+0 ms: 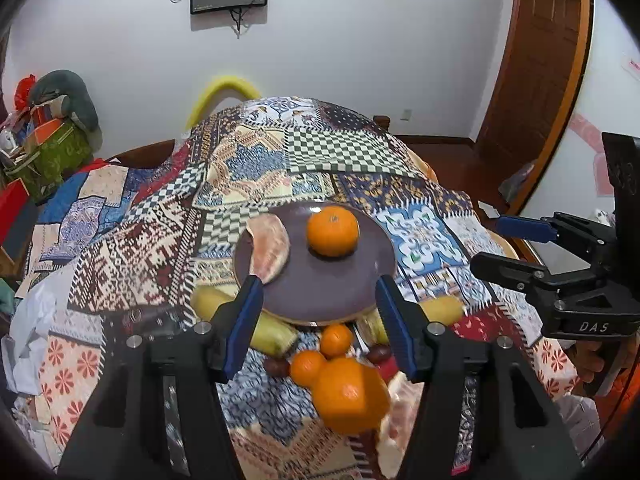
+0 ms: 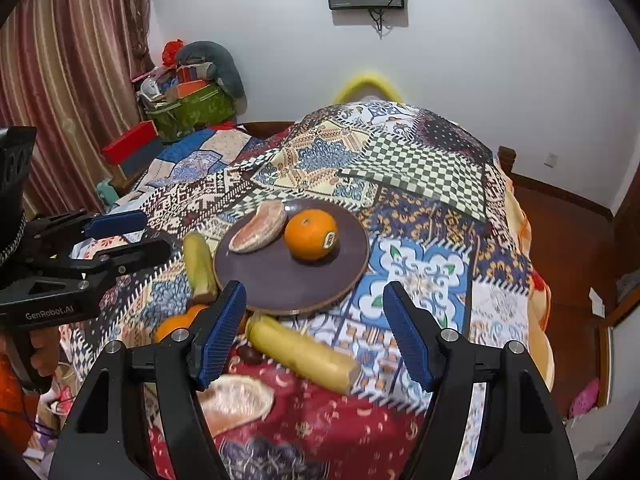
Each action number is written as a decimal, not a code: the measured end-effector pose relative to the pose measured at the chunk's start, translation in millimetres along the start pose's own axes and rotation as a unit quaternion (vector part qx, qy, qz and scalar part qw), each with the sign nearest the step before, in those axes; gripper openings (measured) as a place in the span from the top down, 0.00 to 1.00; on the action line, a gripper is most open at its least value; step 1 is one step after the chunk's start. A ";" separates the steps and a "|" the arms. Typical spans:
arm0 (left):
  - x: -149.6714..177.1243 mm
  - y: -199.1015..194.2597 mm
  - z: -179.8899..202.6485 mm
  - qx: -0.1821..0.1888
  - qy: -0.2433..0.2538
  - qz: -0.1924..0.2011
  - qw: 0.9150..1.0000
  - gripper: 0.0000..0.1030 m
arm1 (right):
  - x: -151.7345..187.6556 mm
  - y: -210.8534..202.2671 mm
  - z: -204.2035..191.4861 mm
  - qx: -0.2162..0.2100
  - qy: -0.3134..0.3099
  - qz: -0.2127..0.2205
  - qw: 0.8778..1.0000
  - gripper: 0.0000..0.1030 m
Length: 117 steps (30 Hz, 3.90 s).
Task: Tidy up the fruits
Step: 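Grasp a second large orange with the left tool while the right tool moves toward a banana, then grasp the yellow banana with the right tool, then carry the orange with the left tool while the right tool carries the banana to the plate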
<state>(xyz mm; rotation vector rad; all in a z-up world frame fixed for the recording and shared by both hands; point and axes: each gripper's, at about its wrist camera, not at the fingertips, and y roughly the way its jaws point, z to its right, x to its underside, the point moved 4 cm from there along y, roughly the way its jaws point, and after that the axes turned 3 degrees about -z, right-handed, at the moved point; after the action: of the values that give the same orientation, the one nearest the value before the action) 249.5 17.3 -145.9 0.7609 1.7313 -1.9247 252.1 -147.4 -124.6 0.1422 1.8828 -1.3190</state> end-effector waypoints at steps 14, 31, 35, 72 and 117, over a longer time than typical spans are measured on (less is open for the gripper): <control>60.4 25.8 21.0 -0.012 -0.011 -0.055 0.998 0.36 | 46.5 4.4 4.2 0.003 0.017 -0.032 0.999 0.34; 86.3 48.5 22.1 -0.001 -0.036 -0.079 0.996 0.40 | 64.3 32.5 6.6 -0.001 0.022 -0.076 0.997 0.34; 84.6 46.8 19.9 0.003 -0.041 -0.079 0.996 0.41 | 60.2 38.0 6.2 0.003 0.013 -0.078 0.997 0.34; 87.3 26.0 -38.6 -0.036 -0.084 -0.060 0.994 0.41 | 56.6 79.1 -4.5 -0.033 -0.084 -0.140 0.986 0.50; 68.4 9.9 -30.8 -0.030 -0.076 -0.034 0.996 0.41 | 44.3 43.5 1.5 -0.041 0.034 -0.067 0.996 0.69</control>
<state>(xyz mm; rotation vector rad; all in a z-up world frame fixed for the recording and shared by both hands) 207.9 49.2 -200.4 0.5255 1.7318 -1.9128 245.9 -144.4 -186.3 0.0185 2.0305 -1.3394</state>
